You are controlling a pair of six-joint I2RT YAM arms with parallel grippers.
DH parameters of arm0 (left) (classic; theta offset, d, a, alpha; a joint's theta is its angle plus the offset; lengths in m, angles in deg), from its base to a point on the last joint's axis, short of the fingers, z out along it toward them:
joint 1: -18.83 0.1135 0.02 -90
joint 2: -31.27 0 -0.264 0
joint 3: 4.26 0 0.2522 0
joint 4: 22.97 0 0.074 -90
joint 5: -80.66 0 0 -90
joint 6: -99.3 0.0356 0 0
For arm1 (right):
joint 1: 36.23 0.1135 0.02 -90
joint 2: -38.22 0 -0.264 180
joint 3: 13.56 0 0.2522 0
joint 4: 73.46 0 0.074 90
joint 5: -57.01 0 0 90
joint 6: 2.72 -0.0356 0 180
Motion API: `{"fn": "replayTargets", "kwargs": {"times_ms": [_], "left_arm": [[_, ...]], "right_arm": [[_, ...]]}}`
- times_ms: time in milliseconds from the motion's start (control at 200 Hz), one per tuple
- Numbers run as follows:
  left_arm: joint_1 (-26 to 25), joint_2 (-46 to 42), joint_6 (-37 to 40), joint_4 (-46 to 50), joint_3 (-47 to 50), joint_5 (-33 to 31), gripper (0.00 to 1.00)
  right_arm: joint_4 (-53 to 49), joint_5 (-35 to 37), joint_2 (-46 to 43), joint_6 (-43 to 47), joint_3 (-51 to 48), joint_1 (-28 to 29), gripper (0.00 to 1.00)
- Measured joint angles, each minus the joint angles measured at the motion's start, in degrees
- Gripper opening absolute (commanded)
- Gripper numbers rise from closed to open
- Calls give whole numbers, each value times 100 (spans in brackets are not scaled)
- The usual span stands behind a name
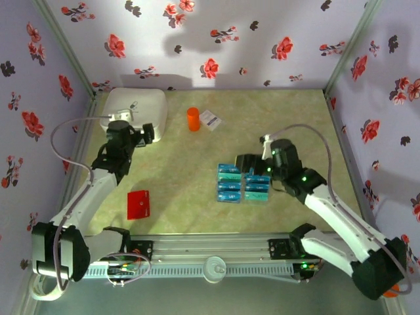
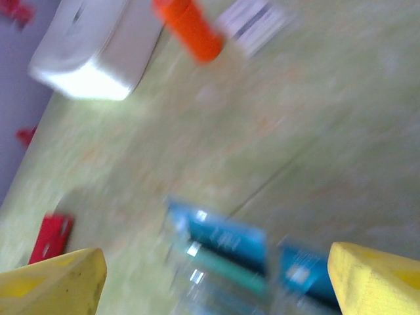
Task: Put the credit cards into the card holder
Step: Move the storage box to the center of the table.
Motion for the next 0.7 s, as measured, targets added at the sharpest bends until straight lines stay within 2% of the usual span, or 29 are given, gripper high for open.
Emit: {"fn": "replayTargets", "kwargs": {"times_ms": [185,320,475,700], "left_arm": [[-358,144,-136,332,-140,-44,100],[-466,313,-205,367,-273,-81,100],[-546,374,-254,433,-295,-138,100],[-619,378,-293,516,-295,-225,100]], "right_arm": [[-507,22,-225,-518,-470,1403,87],[-450,114,74,-870,-894,2074,87],[-125,245,632,-1156,-1252,2347,87],[455,457,1167,-1268,-1340,2374,87]]}}
